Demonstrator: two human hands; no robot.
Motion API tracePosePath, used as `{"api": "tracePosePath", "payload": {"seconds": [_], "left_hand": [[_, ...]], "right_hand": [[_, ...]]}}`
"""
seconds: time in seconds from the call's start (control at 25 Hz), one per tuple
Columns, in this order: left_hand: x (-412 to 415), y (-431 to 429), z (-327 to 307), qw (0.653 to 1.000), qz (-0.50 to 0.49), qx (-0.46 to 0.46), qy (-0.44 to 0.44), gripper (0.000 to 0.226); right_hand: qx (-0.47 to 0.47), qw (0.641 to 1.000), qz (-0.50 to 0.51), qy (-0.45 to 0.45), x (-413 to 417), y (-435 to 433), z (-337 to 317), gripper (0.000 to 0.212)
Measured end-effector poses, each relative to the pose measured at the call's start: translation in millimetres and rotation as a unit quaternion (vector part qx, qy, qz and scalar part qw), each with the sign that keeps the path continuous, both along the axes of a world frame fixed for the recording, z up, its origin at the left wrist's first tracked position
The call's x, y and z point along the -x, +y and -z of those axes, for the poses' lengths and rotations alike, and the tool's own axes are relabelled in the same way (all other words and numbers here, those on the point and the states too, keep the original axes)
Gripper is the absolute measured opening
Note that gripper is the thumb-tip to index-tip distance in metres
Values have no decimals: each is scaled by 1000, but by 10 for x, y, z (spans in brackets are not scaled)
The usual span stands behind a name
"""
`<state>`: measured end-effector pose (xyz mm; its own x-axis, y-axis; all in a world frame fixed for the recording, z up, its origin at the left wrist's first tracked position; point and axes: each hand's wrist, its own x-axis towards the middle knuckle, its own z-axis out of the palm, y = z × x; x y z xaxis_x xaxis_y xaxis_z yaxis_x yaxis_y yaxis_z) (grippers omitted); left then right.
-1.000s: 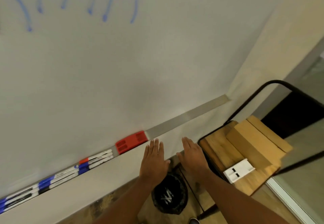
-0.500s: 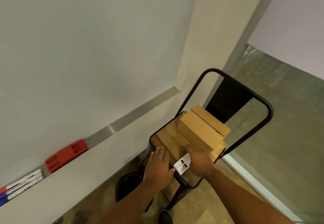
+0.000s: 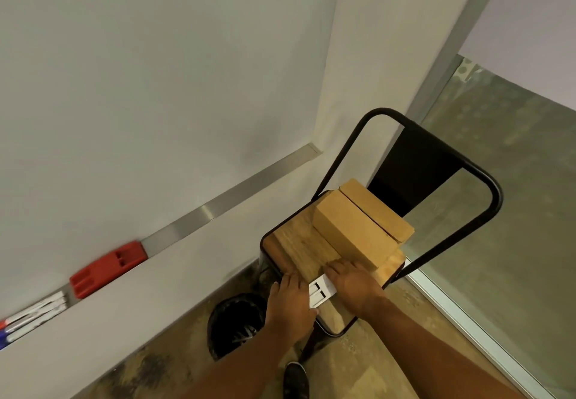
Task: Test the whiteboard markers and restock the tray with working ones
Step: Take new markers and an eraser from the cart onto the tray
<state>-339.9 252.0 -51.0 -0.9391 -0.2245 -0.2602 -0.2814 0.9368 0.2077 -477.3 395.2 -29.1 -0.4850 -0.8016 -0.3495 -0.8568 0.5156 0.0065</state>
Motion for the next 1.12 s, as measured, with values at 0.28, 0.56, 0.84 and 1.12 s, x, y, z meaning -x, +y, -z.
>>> {"api": "tracePosePath", "payload": {"seconds": [0.28,0.56,0.84,1.12], "left_hand": [[-169,-365,-75,998,-41,-35,17,62],[-569,-998,-347,984,-165,-10,72,71],[-841,-1576,-614,971,-202,63,114,89],[-979,-2015,-530,961,-252,72,84,90]], "right_hand": [[66,997,-49,0,6,-185,7,58],[155,983,-90,-32,-130,-1214,-164,72],[214,970,-110,-24,-367,-2576,-520,63],[200,970,-134,-20,-646,-3325,-576,57]]}}
